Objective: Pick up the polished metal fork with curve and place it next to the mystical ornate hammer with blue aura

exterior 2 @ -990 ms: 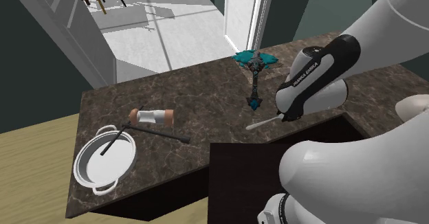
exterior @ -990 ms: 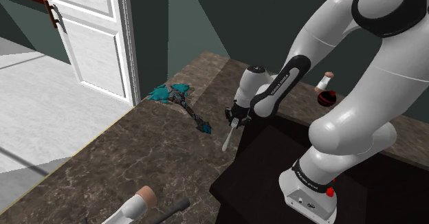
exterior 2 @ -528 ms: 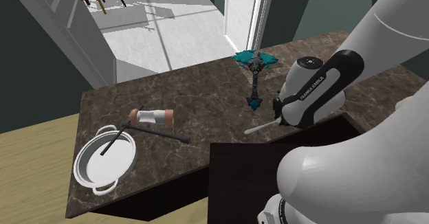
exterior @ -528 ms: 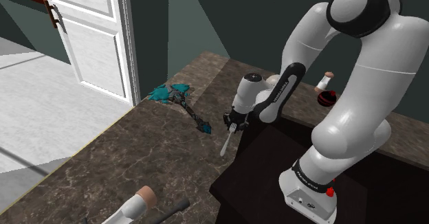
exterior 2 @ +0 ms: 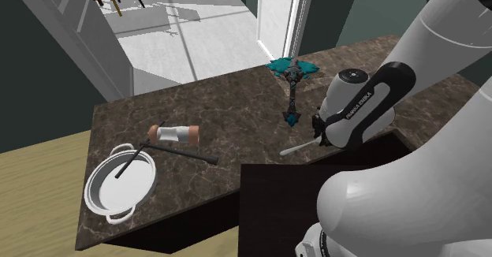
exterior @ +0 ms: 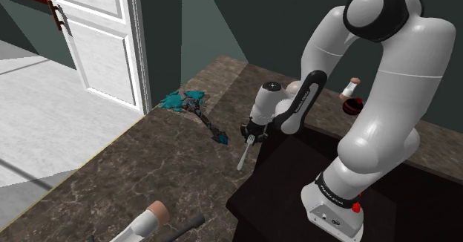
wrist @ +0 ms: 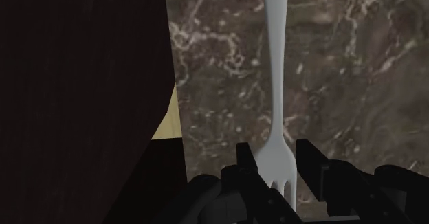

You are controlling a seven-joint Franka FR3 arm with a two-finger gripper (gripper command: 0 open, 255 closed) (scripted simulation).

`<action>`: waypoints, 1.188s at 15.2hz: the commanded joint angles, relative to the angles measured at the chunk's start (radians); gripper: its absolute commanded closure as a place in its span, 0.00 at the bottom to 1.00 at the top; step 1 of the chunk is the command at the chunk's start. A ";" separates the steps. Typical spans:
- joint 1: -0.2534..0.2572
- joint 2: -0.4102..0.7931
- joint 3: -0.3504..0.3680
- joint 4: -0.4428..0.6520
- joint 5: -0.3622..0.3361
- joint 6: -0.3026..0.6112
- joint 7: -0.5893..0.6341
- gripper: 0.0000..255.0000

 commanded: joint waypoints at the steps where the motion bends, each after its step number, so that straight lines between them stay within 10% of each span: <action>1: 0.000 0.000 0.000 0.000 0.000 0.000 0.000 1.00; 2: 0.000 0.000 0.000 0.000 0.000 0.000 0.000 0.00; 7: 0.000 0.000 0.000 0.000 0.000 0.000 0.000 0.00; 11: -0.258 -0.201 0.333 -0.098 0.374 -0.110 -0.305 0.00; 18: -0.251 -0.201 0.327 -0.098 0.377 -0.110 -0.308 0.00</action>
